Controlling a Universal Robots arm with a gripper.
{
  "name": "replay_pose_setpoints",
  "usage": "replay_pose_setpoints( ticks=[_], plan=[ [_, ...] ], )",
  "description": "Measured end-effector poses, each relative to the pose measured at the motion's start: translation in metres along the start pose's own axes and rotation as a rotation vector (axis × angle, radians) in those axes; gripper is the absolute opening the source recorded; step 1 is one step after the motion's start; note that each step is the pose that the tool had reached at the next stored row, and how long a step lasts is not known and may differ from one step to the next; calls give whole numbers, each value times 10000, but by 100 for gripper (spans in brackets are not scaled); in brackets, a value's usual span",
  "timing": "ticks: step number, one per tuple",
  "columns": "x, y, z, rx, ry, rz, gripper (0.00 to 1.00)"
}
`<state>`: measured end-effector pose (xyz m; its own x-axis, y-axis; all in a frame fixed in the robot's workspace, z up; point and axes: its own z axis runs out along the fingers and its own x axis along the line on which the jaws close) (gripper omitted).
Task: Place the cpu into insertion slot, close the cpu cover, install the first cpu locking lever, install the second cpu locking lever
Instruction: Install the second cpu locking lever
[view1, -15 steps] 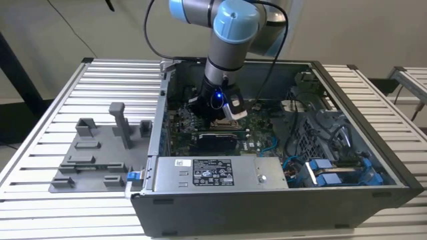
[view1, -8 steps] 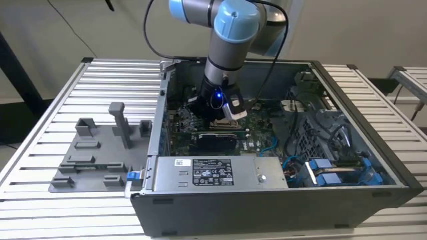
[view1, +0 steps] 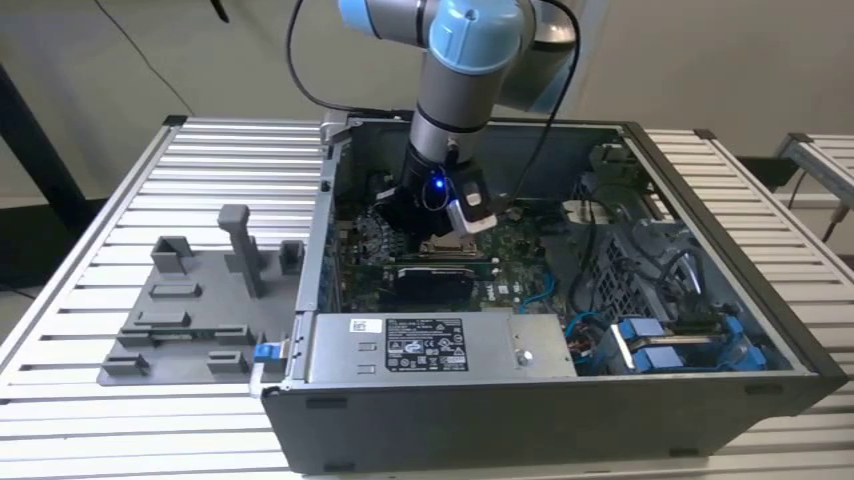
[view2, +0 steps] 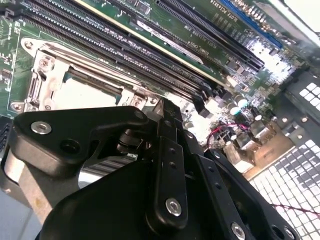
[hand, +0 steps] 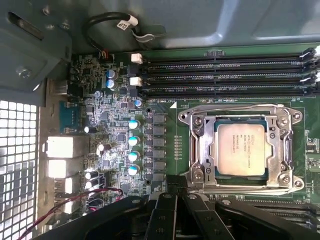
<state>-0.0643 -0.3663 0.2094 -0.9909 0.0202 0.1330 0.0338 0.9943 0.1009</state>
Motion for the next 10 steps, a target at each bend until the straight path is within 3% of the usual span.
replay_pose_setpoints(
  ticks=[1,2,4,5,7,8,10],
  plan=[
    [1,-1,-5,65,-34,4,11],
    [1,-2,-6,159,-119,8,11],
    [5,-2,-5,410,-484,7,11],
    [6,-2,-6,470,-667,-1,11],
    [6,-2,-6,483,-1013,-27,11],
    [6,-2,-5,449,-1136,-39,11],
    [6,-1,-9,403,-1262,-53,11]
  ],
)
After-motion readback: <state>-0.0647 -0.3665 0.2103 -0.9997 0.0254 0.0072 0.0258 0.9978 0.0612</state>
